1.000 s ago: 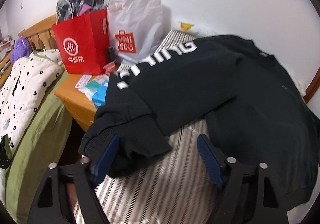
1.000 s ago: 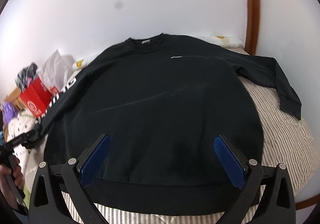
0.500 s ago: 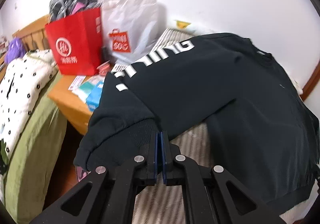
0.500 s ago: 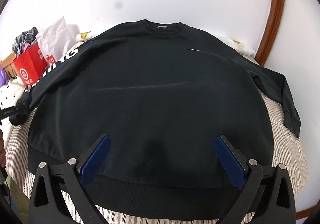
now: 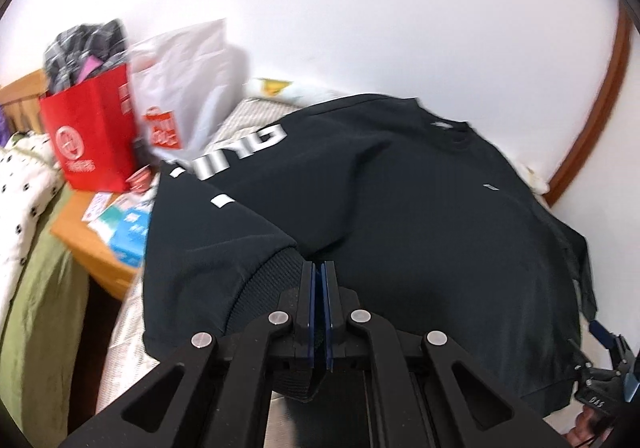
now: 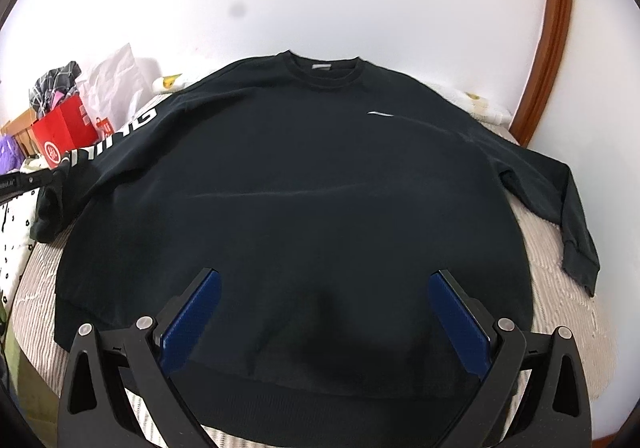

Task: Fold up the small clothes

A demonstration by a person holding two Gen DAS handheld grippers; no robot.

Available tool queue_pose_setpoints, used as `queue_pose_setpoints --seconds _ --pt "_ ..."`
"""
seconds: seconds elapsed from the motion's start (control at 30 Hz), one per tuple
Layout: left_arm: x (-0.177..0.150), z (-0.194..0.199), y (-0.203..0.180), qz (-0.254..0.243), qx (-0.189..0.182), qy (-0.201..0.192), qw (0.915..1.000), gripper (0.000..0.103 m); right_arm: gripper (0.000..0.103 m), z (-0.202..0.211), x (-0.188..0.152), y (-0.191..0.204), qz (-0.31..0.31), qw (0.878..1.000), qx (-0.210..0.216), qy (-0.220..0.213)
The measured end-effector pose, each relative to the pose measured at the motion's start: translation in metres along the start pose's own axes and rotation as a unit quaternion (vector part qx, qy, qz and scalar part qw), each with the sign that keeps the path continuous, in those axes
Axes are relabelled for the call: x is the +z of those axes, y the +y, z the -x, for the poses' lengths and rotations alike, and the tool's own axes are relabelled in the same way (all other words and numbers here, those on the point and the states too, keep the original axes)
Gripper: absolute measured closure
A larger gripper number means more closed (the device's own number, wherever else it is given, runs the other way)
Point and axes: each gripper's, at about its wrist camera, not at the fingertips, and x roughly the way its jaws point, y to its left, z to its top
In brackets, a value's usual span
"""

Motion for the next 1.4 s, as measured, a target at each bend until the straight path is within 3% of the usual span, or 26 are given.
queue_pose_setpoints --seconds 0.47,0.73,0.9,0.97,1.03,1.13,1.3,1.4 --pt "0.029 -0.04 -0.152 -0.101 -0.077 0.009 0.9918 0.102 0.001 0.006 -0.008 -0.095 -0.042 0.999 -0.031 -0.014" --pt "0.03 -0.062 -0.175 -0.112 -0.071 0.028 0.9908 0.101 0.001 -0.017 -0.016 -0.122 -0.062 0.997 -0.036 0.002" --pt "0.033 -0.065 -0.144 -0.093 -0.042 0.04 0.9939 0.097 0.002 -0.023 -0.013 -0.104 -0.044 0.999 -0.017 0.0" --pt "0.035 -0.063 -0.13 -0.079 -0.037 0.041 0.9953 0.091 0.007 -0.025 -0.008 -0.09 -0.037 0.999 -0.001 -0.004" --pt "0.036 -0.06 -0.113 -0.069 -0.028 0.039 0.9965 0.075 0.013 -0.027 -0.002 -0.074 -0.031 0.999 0.014 -0.004" --pt "0.038 -0.052 -0.085 -0.058 -0.016 0.029 0.9978 0.061 0.022 -0.033 0.008 -0.044 -0.021 0.999 0.042 0.004" --pt "0.039 -0.041 -0.03 -0.034 0.009 0.02 0.9992 0.044 0.032 -0.038 0.021 0.004 -0.013 0.997 0.073 0.008" --pt "0.037 -0.039 0.008 -0.013 0.02 0.024 0.9994 0.043 0.035 -0.043 0.028 0.036 0.0 0.996 0.087 0.011"
